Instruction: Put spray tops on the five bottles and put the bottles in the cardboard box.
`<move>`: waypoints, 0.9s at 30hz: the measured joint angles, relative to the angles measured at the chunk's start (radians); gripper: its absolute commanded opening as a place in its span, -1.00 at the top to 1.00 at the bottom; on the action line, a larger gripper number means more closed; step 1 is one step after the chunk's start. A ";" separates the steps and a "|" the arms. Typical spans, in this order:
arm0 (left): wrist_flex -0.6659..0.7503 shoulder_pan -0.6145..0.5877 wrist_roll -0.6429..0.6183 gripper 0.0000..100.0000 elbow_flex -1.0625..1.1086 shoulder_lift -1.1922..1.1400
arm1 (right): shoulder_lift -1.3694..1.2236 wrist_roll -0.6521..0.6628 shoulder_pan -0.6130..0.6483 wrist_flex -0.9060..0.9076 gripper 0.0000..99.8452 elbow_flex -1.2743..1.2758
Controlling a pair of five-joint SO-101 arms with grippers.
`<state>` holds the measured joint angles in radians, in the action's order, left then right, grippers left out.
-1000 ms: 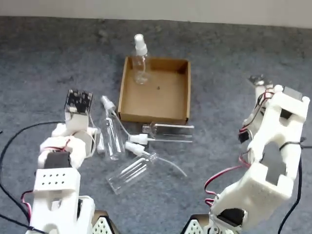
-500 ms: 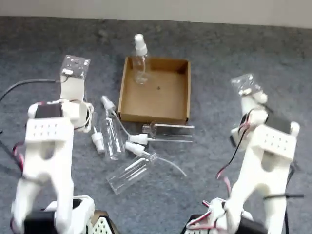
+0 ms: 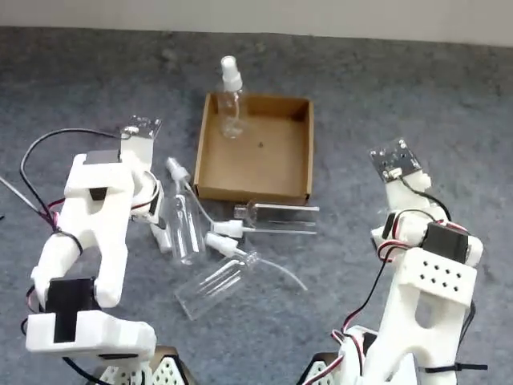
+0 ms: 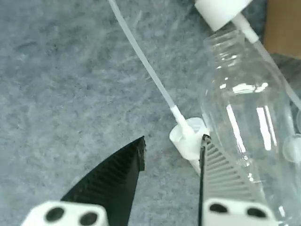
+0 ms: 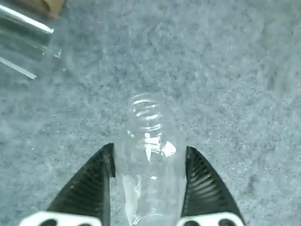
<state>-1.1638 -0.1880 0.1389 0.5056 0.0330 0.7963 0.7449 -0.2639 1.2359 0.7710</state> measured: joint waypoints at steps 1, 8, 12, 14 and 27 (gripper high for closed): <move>0.003 0.009 -0.002 0.70 0.000 -0.006 | 0.000 0.000 0.000 0.000 0.99 0.000; 0.017 0.038 0.107 0.75 0.044 -0.092 | 0.000 0.000 0.000 0.000 0.99 0.000; 0.018 -0.021 0.235 0.91 0.044 -0.101 | 0.000 0.000 0.000 0.000 0.99 0.000; 0.015 -0.068 0.315 0.94 0.021 -0.103 | 0.000 0.000 0.000 0.000 0.99 0.000; -0.190 -0.196 1.220 0.94 -0.216 -0.112 | 0.000 0.000 0.002 0.000 0.99 0.000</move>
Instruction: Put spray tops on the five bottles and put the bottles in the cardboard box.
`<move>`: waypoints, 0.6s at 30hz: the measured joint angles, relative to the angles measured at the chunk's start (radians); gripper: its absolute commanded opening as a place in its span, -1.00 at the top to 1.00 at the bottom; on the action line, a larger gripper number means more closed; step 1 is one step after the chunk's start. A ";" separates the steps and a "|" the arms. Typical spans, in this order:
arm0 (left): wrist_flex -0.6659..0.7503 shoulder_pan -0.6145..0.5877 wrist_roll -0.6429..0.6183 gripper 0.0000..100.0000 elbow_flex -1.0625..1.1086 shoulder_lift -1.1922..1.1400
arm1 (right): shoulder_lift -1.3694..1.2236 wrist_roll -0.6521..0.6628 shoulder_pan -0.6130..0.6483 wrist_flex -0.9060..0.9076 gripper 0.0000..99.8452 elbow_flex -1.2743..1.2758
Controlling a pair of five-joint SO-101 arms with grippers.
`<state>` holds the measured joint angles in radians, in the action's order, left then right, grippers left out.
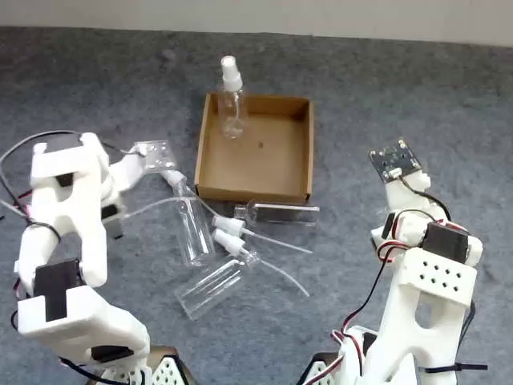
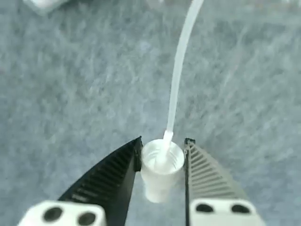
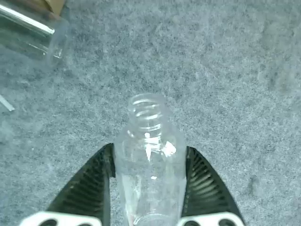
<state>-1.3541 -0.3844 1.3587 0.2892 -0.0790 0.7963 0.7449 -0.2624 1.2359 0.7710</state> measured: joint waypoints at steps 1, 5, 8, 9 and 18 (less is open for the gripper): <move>0.012 -0.017 0.017 0.94 -0.011 0.000 | 0.000 0.000 -0.002 0.000 0.99 0.000; 0.066 -0.087 0.029 0.87 -0.035 0.000 | 0.000 0.000 -0.002 0.000 0.99 0.000; 0.069 -0.132 0.029 0.68 -0.035 0.000 | 0.000 0.000 0.000 0.000 0.99 0.000; 0.069 -0.144 0.029 0.64 -0.037 0.000 | 0.000 0.000 -0.002 0.000 0.99 0.000; 0.178 -0.284 0.029 0.76 -0.038 0.000 | 0.000 0.000 -0.002 0.023 0.99 0.000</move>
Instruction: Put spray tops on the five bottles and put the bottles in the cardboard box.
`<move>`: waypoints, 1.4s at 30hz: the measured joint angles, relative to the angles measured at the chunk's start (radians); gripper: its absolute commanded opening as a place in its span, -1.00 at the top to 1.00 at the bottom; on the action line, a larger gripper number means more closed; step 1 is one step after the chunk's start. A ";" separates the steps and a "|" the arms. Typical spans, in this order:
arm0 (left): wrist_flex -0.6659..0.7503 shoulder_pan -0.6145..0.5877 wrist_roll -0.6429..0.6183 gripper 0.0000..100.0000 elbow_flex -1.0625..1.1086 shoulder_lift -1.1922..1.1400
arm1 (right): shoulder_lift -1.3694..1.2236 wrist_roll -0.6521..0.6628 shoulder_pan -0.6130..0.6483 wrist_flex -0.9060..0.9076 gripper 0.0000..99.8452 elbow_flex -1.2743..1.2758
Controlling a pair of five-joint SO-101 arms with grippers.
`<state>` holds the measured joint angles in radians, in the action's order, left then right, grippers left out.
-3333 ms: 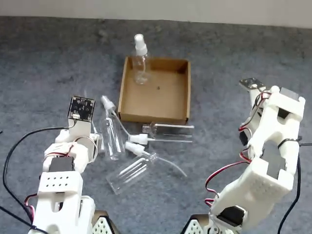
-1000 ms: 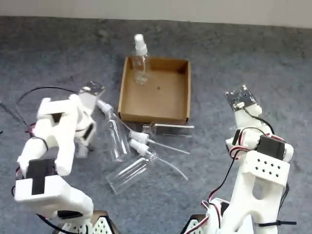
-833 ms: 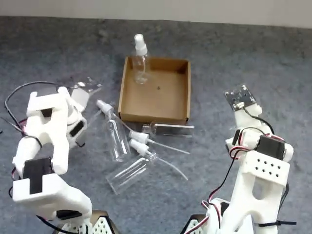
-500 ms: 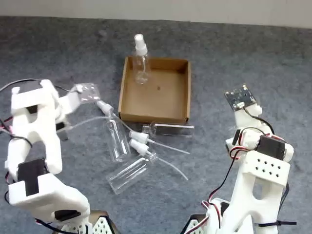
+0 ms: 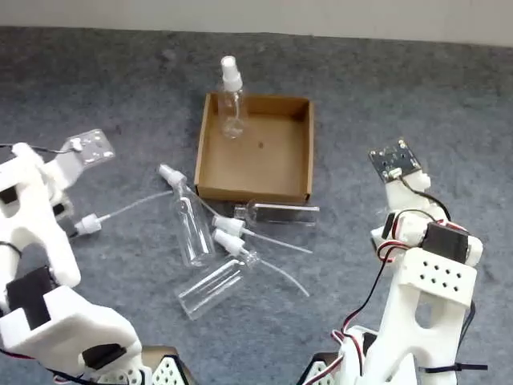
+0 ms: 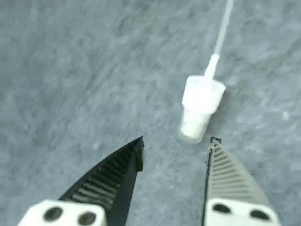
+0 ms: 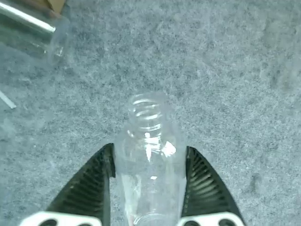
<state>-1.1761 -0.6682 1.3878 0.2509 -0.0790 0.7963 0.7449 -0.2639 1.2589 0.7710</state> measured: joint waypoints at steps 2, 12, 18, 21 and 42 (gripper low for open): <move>0.021 -0.029 0.000 0.81 0.000 0.000 | 0.000 0.000 0.000 0.018 0.99 0.000; -0.109 -0.071 -0.786 0.41 -0.006 0.057 | 0.000 0.000 0.000 0.026 0.99 0.000; -0.265 0.075 -1.626 0.26 -0.002 0.058 | 0.000 0.000 0.000 0.026 0.99 0.000; -0.238 0.127 -1.867 0.26 0.041 0.058 | 0.000 0.000 0.000 0.026 0.99 0.000; 0.157 0.074 -1.858 0.73 0.269 0.058 | 0.000 0.000 0.000 0.026 0.99 0.000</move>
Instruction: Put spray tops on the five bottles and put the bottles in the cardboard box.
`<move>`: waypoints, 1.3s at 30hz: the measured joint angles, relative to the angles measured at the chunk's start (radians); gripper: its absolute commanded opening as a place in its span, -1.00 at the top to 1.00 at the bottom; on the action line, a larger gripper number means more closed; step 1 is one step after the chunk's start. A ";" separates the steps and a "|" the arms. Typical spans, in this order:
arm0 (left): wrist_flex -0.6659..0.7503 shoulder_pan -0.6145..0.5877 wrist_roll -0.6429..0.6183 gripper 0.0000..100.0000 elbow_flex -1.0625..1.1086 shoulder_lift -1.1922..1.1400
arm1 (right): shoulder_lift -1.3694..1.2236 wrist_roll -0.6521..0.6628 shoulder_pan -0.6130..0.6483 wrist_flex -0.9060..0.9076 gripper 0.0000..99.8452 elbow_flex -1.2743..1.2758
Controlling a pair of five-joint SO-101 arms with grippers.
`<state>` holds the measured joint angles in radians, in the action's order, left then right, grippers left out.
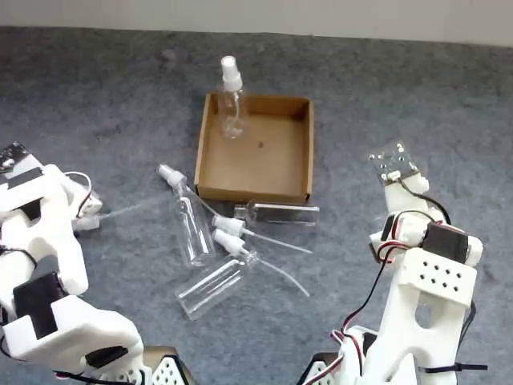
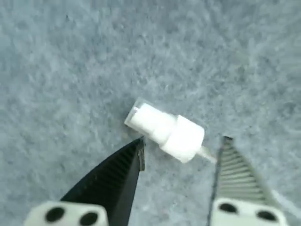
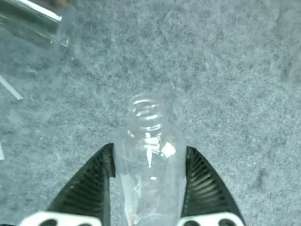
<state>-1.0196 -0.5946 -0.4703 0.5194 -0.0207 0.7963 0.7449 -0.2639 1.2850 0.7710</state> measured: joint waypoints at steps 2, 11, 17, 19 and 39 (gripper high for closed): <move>0.006 -0.011 0.046 0.73 0.000 -0.002 | 0.000 0.000 0.000 0.000 0.99 0.000; 0.020 -0.021 0.453 0.74 -0.048 -0.106 | 0.000 0.000 0.000 0.000 0.99 0.000; 0.020 -0.049 0.870 0.74 -0.158 -0.133 | 0.000 0.000 0.000 0.000 0.99 0.000; 0.017 -0.044 1.022 0.73 -0.178 -0.133 | 0.000 0.000 0.002 0.000 0.99 0.000; -0.226 -0.055 0.982 0.73 -0.330 -0.133 | 0.000 0.021 0.002 0.000 0.99 0.000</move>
<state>-1.2451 -0.6498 0.5117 0.1895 -0.1542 0.7963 0.7664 -0.2624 1.2850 0.7710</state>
